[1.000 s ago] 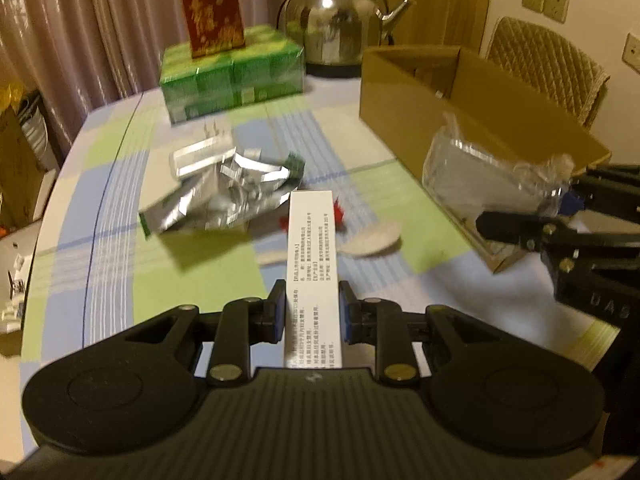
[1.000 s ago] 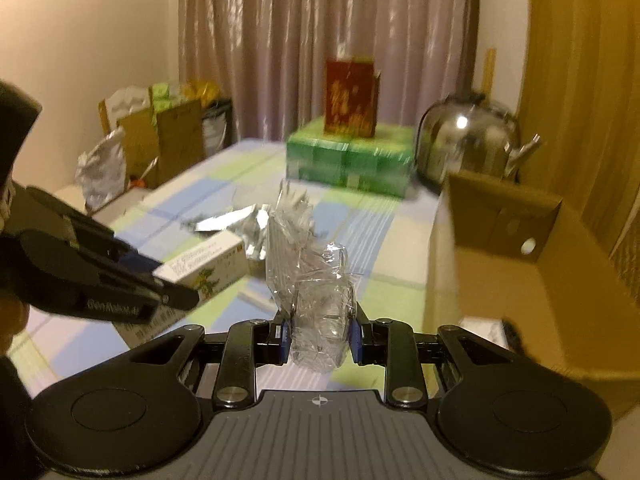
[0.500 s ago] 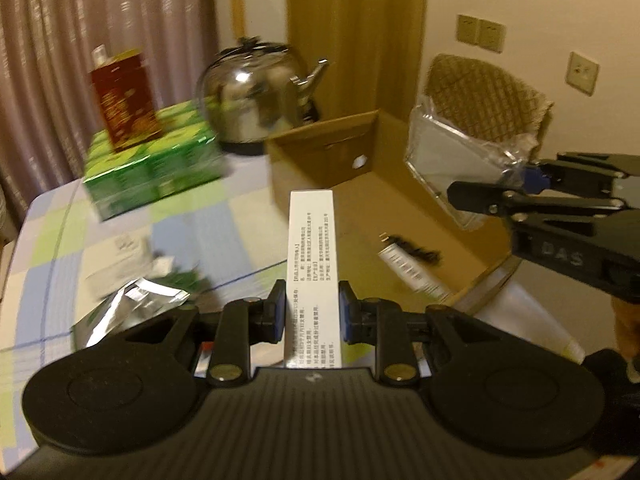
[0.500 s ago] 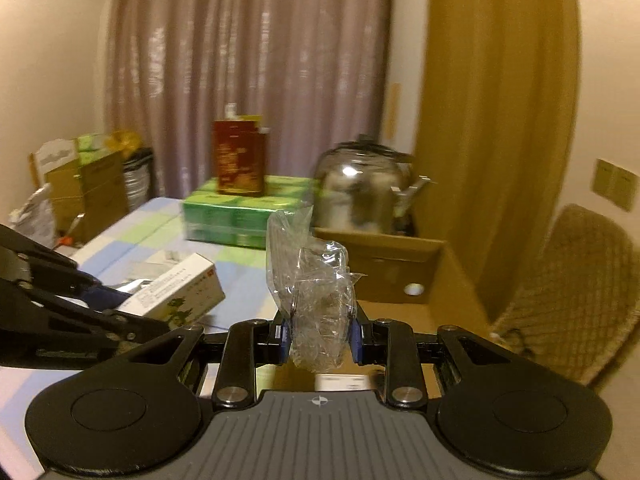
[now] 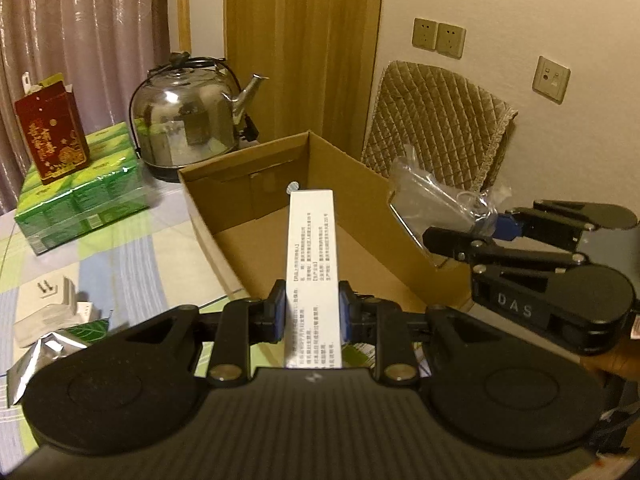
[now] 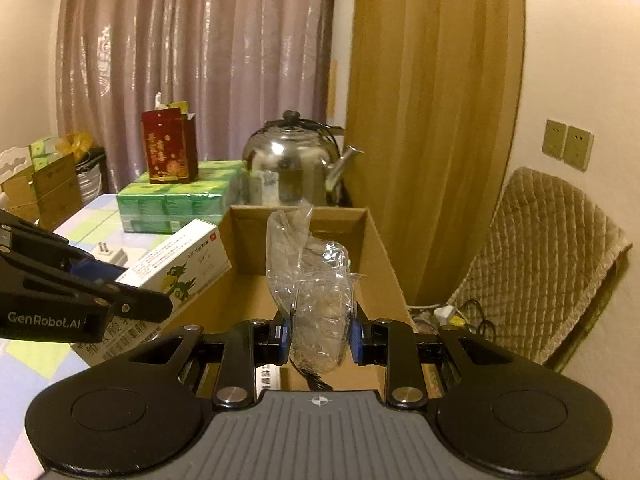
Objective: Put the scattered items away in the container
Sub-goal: 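Carry the white box into the cardboard box and open the left tool while the right tool drops the bag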
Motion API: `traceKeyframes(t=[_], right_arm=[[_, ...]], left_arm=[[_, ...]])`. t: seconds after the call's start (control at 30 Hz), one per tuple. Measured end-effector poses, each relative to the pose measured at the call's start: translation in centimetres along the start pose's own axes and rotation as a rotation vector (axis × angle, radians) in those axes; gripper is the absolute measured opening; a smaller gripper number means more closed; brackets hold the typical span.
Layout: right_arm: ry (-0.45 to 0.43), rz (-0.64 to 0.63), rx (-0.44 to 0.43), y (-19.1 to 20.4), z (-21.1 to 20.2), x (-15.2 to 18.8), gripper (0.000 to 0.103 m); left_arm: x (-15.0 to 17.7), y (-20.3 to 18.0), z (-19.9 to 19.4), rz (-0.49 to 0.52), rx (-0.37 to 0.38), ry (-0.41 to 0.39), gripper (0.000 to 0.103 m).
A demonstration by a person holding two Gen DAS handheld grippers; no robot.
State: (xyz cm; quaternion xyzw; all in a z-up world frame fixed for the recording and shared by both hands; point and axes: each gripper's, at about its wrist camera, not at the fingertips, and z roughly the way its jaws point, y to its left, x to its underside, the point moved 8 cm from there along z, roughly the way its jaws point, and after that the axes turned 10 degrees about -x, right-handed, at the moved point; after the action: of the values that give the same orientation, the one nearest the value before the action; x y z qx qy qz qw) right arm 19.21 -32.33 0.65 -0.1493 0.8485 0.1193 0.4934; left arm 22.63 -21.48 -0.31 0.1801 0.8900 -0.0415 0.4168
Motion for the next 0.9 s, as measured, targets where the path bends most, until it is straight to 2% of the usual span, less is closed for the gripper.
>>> traceKeyframes(t=[0.37,0.43,0.47,0.9], right_arm=[[0.011,0.028,-0.008,-1.6,1.0,0.7,0.025],[0.014,0.031,-0.007,-1.7,1.1,0.8,0.025],[0.015,0.034,-0.007,-1.8,1.2,0.8,0.025],[0.029,0.035,-0.021,-1.2,1.8,1.1,0.025]], left_arm=[[0.2,-0.7,2.6,-0.006,0.0,0.026,0.021],[0.1,-0.6,2.8,-0.01,-0.006,0.018,0.029],[0.1,-0.6,2.8,-0.013,-0.003,0.017,0.032],[1.0,1.6,1.3,-0.014,-0.043,0.005,0.032]])
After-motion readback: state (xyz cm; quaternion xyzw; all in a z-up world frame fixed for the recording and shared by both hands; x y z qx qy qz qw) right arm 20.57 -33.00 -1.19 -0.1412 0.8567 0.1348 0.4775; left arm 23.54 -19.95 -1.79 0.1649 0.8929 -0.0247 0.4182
